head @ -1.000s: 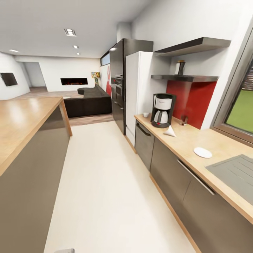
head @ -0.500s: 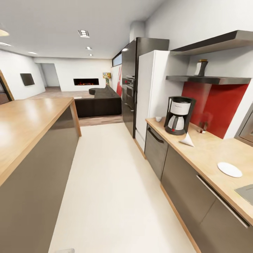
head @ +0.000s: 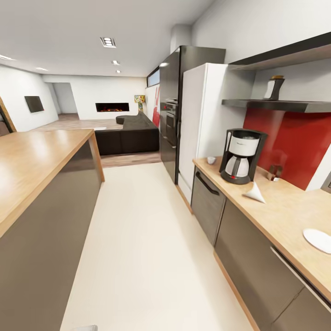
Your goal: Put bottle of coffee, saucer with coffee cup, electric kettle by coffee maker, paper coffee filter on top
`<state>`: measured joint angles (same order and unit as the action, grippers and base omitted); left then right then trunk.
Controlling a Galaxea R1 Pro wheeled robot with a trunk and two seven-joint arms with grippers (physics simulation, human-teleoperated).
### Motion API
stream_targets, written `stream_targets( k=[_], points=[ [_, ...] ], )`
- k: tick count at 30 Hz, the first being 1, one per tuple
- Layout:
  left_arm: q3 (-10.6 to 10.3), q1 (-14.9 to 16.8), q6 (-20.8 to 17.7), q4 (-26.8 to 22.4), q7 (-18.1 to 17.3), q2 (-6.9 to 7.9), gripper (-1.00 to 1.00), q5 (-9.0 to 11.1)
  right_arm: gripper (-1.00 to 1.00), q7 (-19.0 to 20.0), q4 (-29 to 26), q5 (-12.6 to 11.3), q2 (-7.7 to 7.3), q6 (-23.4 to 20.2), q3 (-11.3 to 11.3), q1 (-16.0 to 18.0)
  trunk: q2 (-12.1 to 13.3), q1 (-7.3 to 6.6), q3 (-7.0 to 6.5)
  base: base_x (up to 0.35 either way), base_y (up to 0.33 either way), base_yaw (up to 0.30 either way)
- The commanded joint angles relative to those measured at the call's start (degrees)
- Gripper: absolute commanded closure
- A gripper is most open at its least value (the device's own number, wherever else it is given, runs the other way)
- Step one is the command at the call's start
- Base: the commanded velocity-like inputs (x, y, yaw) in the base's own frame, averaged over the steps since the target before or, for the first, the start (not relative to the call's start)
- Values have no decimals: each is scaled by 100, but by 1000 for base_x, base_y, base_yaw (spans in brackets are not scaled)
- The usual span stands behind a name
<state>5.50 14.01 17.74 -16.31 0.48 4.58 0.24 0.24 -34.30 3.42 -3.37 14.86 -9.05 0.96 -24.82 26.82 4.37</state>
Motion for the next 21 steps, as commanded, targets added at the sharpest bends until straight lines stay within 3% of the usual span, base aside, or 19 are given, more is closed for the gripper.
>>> stream_targets(
  k=[1, 21],
  points=[
    [7, 5, 19, 5, 5, -1, -100, 4, -100, 3, 2, 36, 3, 17, -17, 6, -10, 6, 12, 335, 104, 0],
    [7, 5, 19, 5, 5, -1, -100, 2, -100, 3, 2, 36, -1, 17, -18, 7, -10, 6, 12, 325, 124, 0]
  ],
)
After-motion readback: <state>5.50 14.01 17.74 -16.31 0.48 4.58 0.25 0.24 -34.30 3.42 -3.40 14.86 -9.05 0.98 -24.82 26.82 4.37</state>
